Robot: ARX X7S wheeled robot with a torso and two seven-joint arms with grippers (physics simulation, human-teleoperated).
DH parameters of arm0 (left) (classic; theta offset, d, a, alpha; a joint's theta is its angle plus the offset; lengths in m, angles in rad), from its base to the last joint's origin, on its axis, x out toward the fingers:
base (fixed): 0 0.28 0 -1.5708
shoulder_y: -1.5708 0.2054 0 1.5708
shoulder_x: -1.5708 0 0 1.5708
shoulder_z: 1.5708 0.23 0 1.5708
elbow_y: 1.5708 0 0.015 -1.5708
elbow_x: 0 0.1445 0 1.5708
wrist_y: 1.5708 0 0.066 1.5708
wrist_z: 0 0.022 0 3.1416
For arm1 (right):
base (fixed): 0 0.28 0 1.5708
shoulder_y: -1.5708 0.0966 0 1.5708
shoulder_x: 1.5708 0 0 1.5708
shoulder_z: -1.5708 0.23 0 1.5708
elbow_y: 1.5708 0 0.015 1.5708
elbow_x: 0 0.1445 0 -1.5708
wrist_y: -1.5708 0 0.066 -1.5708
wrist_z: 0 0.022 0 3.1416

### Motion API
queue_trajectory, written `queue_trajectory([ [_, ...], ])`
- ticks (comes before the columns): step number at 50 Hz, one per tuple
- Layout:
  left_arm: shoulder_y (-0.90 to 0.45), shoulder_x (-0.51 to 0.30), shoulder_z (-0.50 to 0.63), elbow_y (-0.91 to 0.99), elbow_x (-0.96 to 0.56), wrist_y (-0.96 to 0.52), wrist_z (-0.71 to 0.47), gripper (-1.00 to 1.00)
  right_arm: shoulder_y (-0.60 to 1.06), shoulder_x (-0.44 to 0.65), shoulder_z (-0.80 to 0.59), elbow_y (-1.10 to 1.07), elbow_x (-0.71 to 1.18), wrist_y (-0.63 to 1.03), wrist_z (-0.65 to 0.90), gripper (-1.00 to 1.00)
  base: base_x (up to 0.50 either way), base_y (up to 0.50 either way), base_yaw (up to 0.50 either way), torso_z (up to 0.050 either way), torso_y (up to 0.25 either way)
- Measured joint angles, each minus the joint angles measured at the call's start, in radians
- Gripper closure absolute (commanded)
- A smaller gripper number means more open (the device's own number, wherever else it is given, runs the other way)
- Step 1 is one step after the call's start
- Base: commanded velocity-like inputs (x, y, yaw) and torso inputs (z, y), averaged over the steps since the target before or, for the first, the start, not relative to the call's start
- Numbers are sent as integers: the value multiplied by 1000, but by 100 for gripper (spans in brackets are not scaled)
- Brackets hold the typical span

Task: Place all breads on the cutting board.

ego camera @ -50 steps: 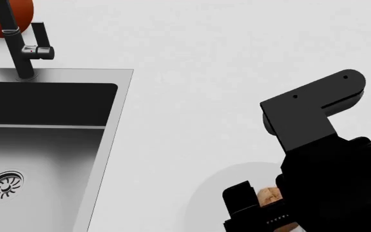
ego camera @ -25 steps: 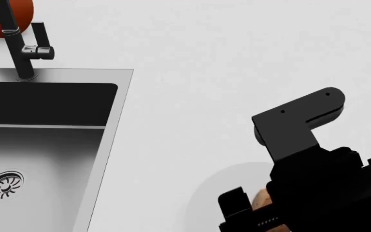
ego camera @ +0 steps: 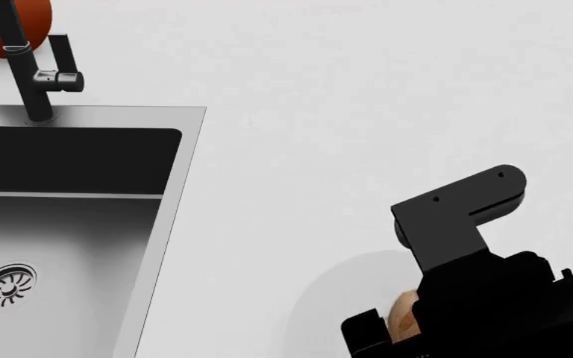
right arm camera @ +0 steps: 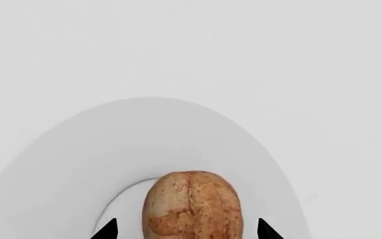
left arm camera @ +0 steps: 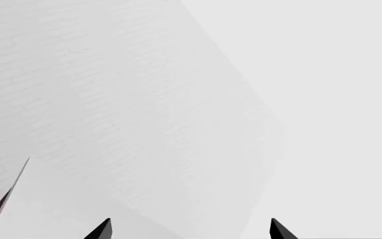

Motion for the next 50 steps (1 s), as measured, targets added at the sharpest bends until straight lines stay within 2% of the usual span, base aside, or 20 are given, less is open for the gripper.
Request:
queue_trajectory([
  [47,9,-21,19,0,-5,0,-17,-100,-72,-8,-23,38,-149,-42,-123,-100,0,0,0,0,0],
  [48,9,-21,19,0,-5,0,-17,-100,-73,-8,-24,37,-150,-43,-124,100,0,0,0,0,0],
  [50,9,-22,20,0,-5,0,-18,-100,-68,-9,-18,34,-149,-49,-122,100,0,0,0,0,0],
])
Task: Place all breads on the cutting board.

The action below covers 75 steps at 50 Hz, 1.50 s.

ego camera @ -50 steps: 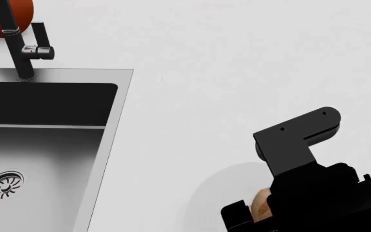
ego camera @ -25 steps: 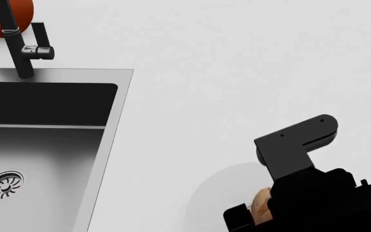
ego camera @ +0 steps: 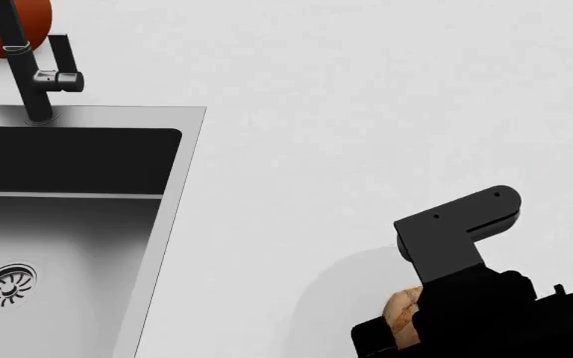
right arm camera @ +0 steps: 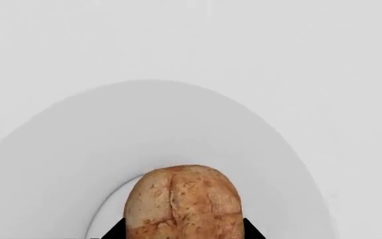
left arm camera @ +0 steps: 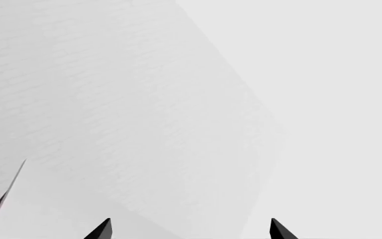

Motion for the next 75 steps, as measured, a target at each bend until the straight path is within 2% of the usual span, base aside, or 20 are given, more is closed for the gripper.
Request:
queue_trajectory([
  [19,2,-9,9,-1,-1,-2,-5,-100,47,18,4,-35,57,7,59,100,0,0,0,0,0],
  [41,5,-16,15,-5,-8,4,-9,-100,395,171,99,-142,307,67,282,100,0,0,0,0,0],
  [56,7,-17,19,-9,-11,15,-13,-100,479,248,143,-163,336,62,330,100,0,-500,0,0,0],
  [75,11,-20,20,-8,-18,19,-20,-100,518,264,137,-148,351,67,354,100,-61,-500,0,0,0],
])
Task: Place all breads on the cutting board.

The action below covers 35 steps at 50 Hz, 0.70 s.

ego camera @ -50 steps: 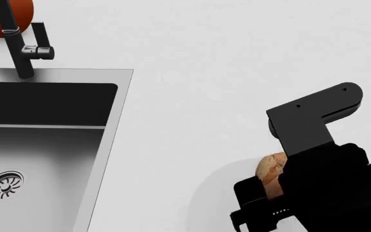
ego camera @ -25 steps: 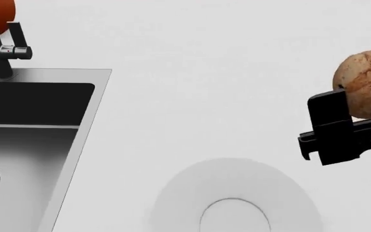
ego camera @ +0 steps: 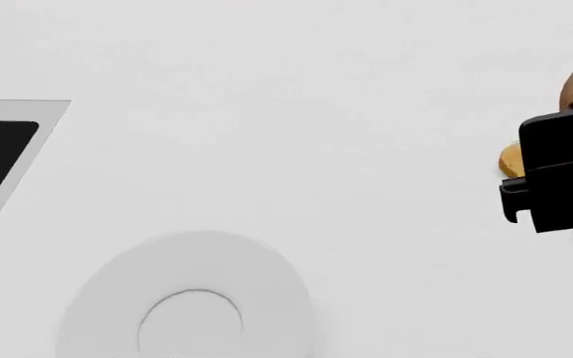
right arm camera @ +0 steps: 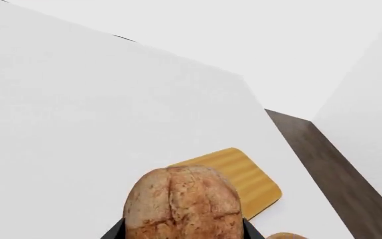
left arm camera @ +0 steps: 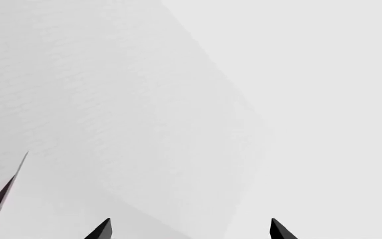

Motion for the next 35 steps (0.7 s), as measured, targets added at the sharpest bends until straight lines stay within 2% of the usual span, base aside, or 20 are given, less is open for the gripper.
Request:
queue_trajectory([
  [20,3,-5,3,-3,-5,7,-5,-100,2,-20,1,-10,-40,7,-37,100,41,-500,0,0,0],
  [35,5,-10,6,-1,-4,5,-11,-100,4,-37,1,-29,-79,23,-71,100,365,-352,0,0,0],
])
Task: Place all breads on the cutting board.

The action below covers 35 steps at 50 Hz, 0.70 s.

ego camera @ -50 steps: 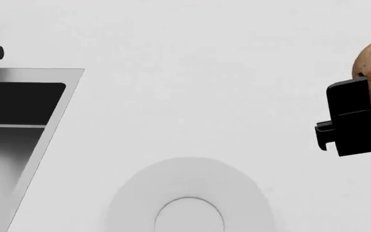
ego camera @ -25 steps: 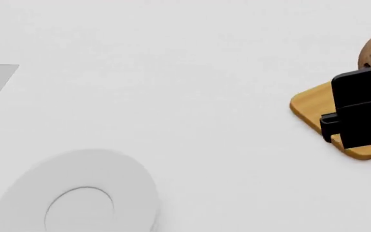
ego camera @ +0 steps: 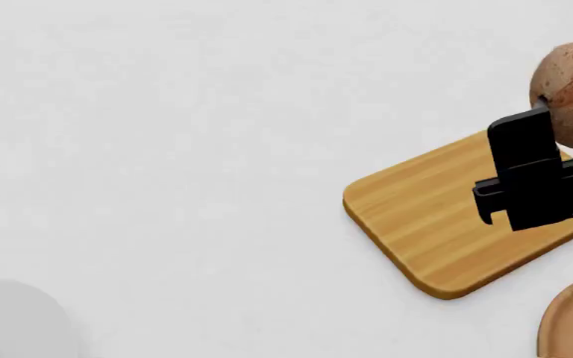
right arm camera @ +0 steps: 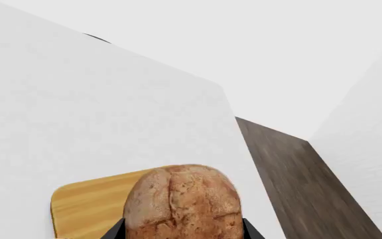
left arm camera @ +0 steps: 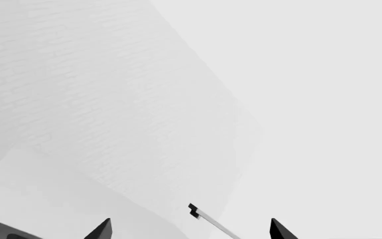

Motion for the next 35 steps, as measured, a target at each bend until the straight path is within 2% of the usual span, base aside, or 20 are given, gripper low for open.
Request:
queue_trajectory([
  [3,0,-1,1,0,0,-1,-1,-100,-3,-4,-1,-1,-8,0,-6,100,426,-259,0,0,0],
  [17,0,-5,6,-1,0,-2,-6,-100,-29,-48,-10,22,-19,-30,-41,100,0,0,0,0,1],
  [26,1,-8,7,-2,-1,1,-8,-100,23,-147,-38,137,-70,-4,-105,100,0,0,0,0,0],
  [35,3,-9,7,0,-3,2,-12,-100,78,-252,-73,314,-191,17,-238,100,0,0,0,0,0],
])
